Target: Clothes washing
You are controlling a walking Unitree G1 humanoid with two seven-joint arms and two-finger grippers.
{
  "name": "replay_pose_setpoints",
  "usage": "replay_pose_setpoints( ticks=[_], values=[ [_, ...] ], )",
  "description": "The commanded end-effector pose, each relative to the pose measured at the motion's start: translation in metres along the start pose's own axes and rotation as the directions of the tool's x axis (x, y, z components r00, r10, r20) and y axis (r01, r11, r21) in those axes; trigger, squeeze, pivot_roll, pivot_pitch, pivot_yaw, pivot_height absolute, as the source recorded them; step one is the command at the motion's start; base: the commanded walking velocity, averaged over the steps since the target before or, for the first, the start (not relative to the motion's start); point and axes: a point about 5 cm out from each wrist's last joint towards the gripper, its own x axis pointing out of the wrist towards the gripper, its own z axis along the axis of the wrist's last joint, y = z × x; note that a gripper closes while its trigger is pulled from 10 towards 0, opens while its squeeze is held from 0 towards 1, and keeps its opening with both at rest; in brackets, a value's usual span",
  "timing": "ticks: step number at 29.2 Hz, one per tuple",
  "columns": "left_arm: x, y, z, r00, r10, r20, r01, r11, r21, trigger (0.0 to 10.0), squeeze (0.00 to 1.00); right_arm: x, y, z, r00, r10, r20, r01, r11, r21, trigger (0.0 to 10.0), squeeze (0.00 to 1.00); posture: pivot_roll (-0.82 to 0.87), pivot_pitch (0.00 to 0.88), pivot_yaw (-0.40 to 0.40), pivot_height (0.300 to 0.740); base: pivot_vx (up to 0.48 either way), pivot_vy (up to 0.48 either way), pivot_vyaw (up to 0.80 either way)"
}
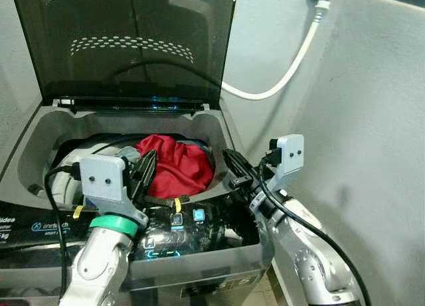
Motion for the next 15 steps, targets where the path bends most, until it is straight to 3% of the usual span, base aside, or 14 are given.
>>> replay_pose_setpoints(
  ticks=[1,3,4,7,15],
  values=[
    [0.0,-0.002,0.0,1.0,-0.017,0.003,0.017,1.0,0.022,10.0,0.0,0.004,0.002,0.007,0.999,0.009,0.039,-0.009,1.0,-0.004,10.0,0.0,0.02,0.0,-0.036,0.74,0.0,0.0,0.8],
    [0.001,-0.002,0.001,1.0,-0.026,0.005,0.026,0.999,0.03,10.0,0.0,0.004,0.003,0.008,0.999,0.011,0.049,-0.011,1.0,0.006,10.0,0.0,0.02,0.0,-0.036,0.74,0.0,0.0,0.8],
    [0.003,-0.005,0.005,0.998,-0.048,0.027,0.048,0.999,0.027,10.0,0.0,0.005,0.004,0.016,0.995,0.018,0.098,-0.025,0.997,0.067,10.0,0.0,0.02,0.0,-0.032,0.74,0.0,0.0,0.8],
    [0.005,-0.006,0.007,0.997,-0.062,0.043,0.062,0.998,0.014,10.0,0.0,0.006,0.003,0.022,0.991,0.014,0.134,-0.029,0.993,0.111,10.0,0.0,0.02,0.0,-0.028,0.74,0.0,0.0,0.8],
    [0.004,-0.006,0.006,0.997,-0.069,0.032,0.069,0.998,0.005,10.0,0.0,0.005,0.002,0.023,0.99,0.0,0.144,-0.017,0.993,0.119,10.0,0.0,0.02,0.0,-0.025,0.74,0.0,0.0,0.8]
  ],
)
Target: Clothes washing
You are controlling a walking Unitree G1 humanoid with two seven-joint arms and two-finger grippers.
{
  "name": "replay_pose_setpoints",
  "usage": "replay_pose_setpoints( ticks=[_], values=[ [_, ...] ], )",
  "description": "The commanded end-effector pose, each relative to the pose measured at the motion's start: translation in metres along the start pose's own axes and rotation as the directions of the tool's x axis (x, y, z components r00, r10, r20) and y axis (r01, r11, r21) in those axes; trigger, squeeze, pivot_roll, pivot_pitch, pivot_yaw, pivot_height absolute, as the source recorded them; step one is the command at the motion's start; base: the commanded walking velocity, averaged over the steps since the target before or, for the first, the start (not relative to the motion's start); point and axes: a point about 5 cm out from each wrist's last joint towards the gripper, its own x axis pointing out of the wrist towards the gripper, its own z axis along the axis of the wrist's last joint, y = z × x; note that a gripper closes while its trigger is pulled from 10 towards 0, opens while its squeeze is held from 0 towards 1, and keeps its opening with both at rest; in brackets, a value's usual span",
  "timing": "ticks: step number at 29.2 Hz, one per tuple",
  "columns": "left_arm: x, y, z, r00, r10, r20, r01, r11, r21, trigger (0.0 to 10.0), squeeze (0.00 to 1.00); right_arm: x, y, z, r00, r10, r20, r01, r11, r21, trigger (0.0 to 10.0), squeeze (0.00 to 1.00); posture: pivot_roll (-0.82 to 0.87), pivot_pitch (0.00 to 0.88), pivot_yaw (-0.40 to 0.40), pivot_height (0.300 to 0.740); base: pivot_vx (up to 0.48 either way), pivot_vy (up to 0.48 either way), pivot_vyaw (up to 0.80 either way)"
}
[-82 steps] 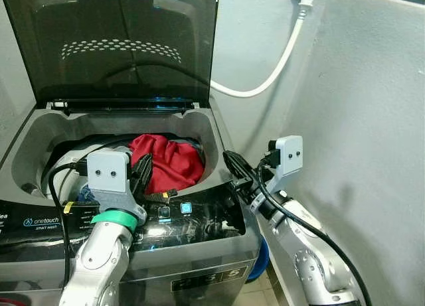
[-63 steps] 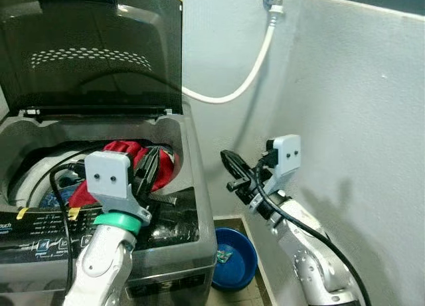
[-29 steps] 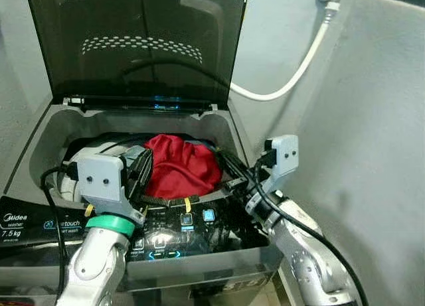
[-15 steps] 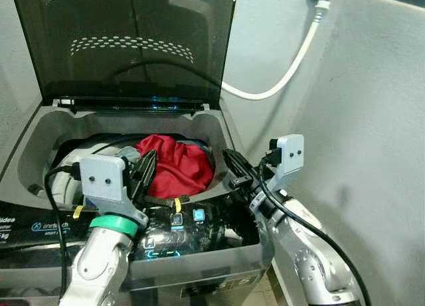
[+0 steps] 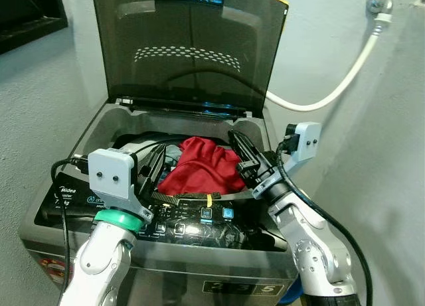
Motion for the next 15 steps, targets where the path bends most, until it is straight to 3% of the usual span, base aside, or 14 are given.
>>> replay_pose_setpoints(
  ticks=[1,15],
  values=[
    [-0.0017,-0.0006,-0.0012,1.0,-0.006,-0.012,0.006,1.0,0.0,10.0,0.0,0.0002,0.0036,0.0007,1.0,0.01,0.01,-0.011,1.0,0.009,10.0,0.0,0.02,0.0,-0.025,0.74,0.0,0.0,0.8],
    [-0.0003,-0.001,-0.0034,0.999,-0.017,-0.048,0.016,1.0,-0.006,10.0,0.0,0.0004,0.0056,-0.0011,1.0,0.019,0.004,-0.019,1.0,0.013,10.0,0.0,0.02,0.0,-0.023,0.74,0.0,0.0,0.8]
  ],
)
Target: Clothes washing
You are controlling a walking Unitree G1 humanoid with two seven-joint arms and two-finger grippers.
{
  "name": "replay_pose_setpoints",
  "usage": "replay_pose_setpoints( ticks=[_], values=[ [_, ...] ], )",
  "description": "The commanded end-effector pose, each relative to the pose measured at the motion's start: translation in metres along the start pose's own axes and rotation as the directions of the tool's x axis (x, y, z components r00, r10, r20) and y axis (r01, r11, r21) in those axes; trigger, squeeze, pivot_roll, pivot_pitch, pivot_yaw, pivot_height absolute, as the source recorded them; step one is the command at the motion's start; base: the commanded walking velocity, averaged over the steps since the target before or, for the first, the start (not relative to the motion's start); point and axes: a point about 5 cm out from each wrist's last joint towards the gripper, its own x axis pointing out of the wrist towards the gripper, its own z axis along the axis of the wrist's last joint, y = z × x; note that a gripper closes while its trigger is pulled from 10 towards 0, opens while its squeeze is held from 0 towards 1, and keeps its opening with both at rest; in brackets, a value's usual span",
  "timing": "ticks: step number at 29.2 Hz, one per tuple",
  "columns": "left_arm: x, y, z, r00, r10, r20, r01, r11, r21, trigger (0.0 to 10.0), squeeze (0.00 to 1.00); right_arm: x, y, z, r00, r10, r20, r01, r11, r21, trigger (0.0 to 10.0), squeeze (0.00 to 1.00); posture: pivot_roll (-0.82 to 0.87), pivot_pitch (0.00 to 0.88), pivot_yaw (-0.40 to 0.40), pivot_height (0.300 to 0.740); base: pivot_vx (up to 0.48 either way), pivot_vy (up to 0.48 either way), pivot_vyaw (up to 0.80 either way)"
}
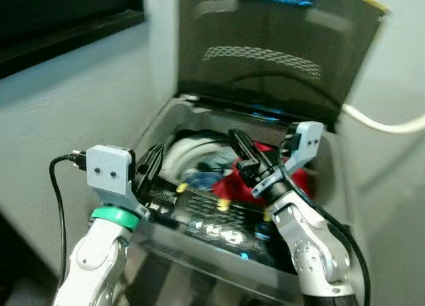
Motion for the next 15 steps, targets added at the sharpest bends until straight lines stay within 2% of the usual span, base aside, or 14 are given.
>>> replay_pose_setpoints(
  ticks=[1,7,8,11,15],
  values=[
    [0.0,-0.003,-0.002,1.0,-0.019,-0.01,0.019,1.0,0.001,10.0,0.0,-0.002,-0.002,0.002,1.0,-0.009,0.008,0.009,1.0,0.0,10.0,0.0,0.02,0.0,-0.02,0.74,0.0,0.0,0.8],
    [0.001,-0.008,-0.001,0.999,-0.054,-0.004,0.054,0.999,-0.006,10.0,0.0,-0.003,-0.002,0.001,1.0,-0.012,0.006,0.012,1.0,-0.004,10.0,0.0,0.02,0.0,-0.016,0.74,0.0,0.0,0.8],
    [0.001,-0.012,-0.005,0.995,-0.09,-0.05,0.093,0.995,0.047,10.0,0.0,-0.003,-0.002,0.001,1.0,-0.011,0.005,0.011,1.0,-0.007,10.0,0.0,0.02,0.0,-0.016,0.74,0.0,0.0,0.8],
    [0.001,-0.012,-0.007,0.994,-0.085,-0.068,0.089,0.995,0.055,10.0,0.0,-0.003,-0.002,0.001,1.0,-0.012,0.005,0.012,1.0,-0.007,10.0,0.0,0.02,0.0,-0.014,0.74,0.0,0.0,0.8],
    [-0.001,-0.007,-0.013,0.994,-0.04,-0.102,0.038,0.999,-0.017,10.0,0.0,-0.004,-0.003,0.001,1.0,-0.016,0.002,0.016,1.0,-0.015,10.0,0.0,0.02,0.0,-0.013,0.74,0.0,0.0,0.8]
  ],
)
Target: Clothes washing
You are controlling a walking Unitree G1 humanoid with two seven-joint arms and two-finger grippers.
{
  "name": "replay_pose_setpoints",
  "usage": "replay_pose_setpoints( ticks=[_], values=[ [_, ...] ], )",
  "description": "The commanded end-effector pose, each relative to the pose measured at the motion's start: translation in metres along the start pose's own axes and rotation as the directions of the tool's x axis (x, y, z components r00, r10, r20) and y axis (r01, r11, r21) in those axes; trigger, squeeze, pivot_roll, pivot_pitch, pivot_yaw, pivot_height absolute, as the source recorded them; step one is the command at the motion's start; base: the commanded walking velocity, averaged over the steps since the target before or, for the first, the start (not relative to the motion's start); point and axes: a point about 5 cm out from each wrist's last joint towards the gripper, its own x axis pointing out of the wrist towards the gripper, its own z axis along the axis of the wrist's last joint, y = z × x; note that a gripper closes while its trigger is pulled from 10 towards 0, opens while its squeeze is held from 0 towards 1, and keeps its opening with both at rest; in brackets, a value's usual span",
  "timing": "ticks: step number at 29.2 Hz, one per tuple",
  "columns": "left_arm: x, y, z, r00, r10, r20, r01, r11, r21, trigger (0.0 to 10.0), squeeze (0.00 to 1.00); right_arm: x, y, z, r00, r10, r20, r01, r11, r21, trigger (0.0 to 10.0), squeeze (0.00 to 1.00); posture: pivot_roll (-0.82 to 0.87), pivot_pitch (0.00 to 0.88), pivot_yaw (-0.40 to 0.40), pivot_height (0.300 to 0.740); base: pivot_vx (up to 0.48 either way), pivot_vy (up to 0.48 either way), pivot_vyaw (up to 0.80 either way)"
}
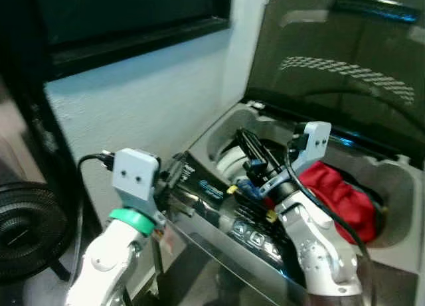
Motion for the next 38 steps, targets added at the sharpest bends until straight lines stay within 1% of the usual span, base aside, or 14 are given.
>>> replay_pose_setpoints(
  ticks=[1,9,11,12,13,14,15,16,17,19,22,34,35,38],
  values=[
    [-0.002,-0.002,-0.005,1.0,-0.007,-0.029,0.006,0.999,-0.037,10.0,0.0,-0.002,-0.002,0.0,1.0,-0.009,-0.001,0.009,1.0,-0.01,10.0,0.0,0.02,0.0,-0.013,0.74,0.0,0.0,0.8],
    [-0.004,0.002,-0.015,0.996,-0.003,-0.092,0.003,1.0,0.006,10.0,0.0,-0.004,-0.003,-0.003,1.0,-0.012,-0.019,0.012,1.0,-0.021,10.0,0.0,0.02,0.0,-0.012,0.74,0.0,0.0,0.8],
    [-0.005,0.003,-0.018,0.994,-0.001,-0.11,0.002,1.0,0.008,10.0,0.0,-0.005,-0.004,-0.005,0.999,0.001,-0.036,-0.002,1.0,-0.029,10.0,0.0,0.02,0.0,-0.012,0.74,0.0,0.0,0.8],
    [-0.006,0.004,-0.02,0.992,-0.008,-0.123,0.007,1.0,-0.006,10.0,0.0,-0.007,-0.005,-0.008,0.997,0.042,-0.068,-0.043,0.999,-0.019,10.0,0.0,0.02,0.0,-0.011,0.74,0.0,0.0,0.8],
    [-0.007,0.003,-0.02,0.991,-0.028,-0.128,0.027,1.0,-0.006,10.0,0.0,-0.012,-0.006,-0.01,0.99,0.102,-0.1,-0.098,0.994,0.047,10.0,0.0,0.02,0.0,-0.01,0.74,0.0,0.0,0.8],
    [-0.011,0.001,-0.021,0.987,-0.082,-0.138,0.076,0.996,-0.05,10.0,0.0,-0.02,-0.005,-0.011,0.97,0.205,-0.127,-0.191,0.975,0.116,10.0,0.0,0.02,0.0,-0.009,0.74,0.0,0.0,0.8],
    [-0.011,0.001,-0.021,0.987,-0.082,-0.138,0.076,0.996,-0.05,10.0,0.0,-0.02,-0.005,-0.011,0.97,0.205,-0.127,-0.191,0.975,0.116,10.0,0.0,0.02,0.0,-0.009,0.74,0.0,0.0,0.8],
    [-0.014,-0.001,-0.021,0.982,-0.128,-0.138,0.119,0.991,-0.067,10.0,0.0,-0.028,-0.003,-0.009,0.948,0.287,-0.137,-0.262,0.948,0.178,10.0,0.0,0.02,0.0,-0.009,0.74,0.0,0.0,0.8],
    [-0.014,-0.001,-0.021,0.982,-0.128,-0.138,0.119,0.991,-0.067,10.0,0.0,-0.028,-0.003,-0.009,0.948,0.287,-0.137,-0.262,0.948,0.178,10.0,0.0,0.02,0.0,-0.009,0.74,0.0,0.0,0.8],
    [-0.019,-0.004,-0.019,0.97,-0.2,-0.14,0.182,0.974,-0.134,10.0,0.0,-0.038,-0.002,-0.002,0.916,0.383,-0.114,-0.347,0.904,0.248,10.0,0.0,0.02,0.0,-0.005,0.74,0.0,0.0,0.8],
    [-0.02,-0.003,-0.017,0.967,-0.22,-0.127,0.202,0.969,-0.139,10.0,0.0,-0.04,-0.002,0.005,0.91,0.407,-0.085,-0.375,0.891,0.256,10.0,0.0,0.02,0.0,-0.003,0.74,0.0,0.0,0.8],
    [-0.016,0.004,-0.012,0.982,-0.164,-0.096,0.152,0.981,-0.118,10.0,0.0,-0.035,-0.002,0.013,0.912,0.408,-0.04,-0.383,0.883,0.272,10.0,0.0,0.02,0.0,-0.006,0.74,0.0,0.0,0.8],
    [-0.016,0.005,-0.012,0.983,-0.156,-0.092,0.144,0.982,-0.125,10.0,0.0,-0.034,-0.004,0.012,0.92,0.387,-0.052,-0.355,0.885,0.302,10.0,0.0,0.02,0.0,-0.008,0.74,0.0,0.0,0.0],
    [-0.016,0.005,-0.008,0.986,-0.15,-0.067,0.139,0.979,-0.147,10.0,0.0,-0.032,-0.006,0.011,0.927,0.371,-0.057,-0.335,0.887,0.319,10.0,0.0,0.02,0.0,-0.008,0.74,0.0,0.0,0.0]
  ],
)
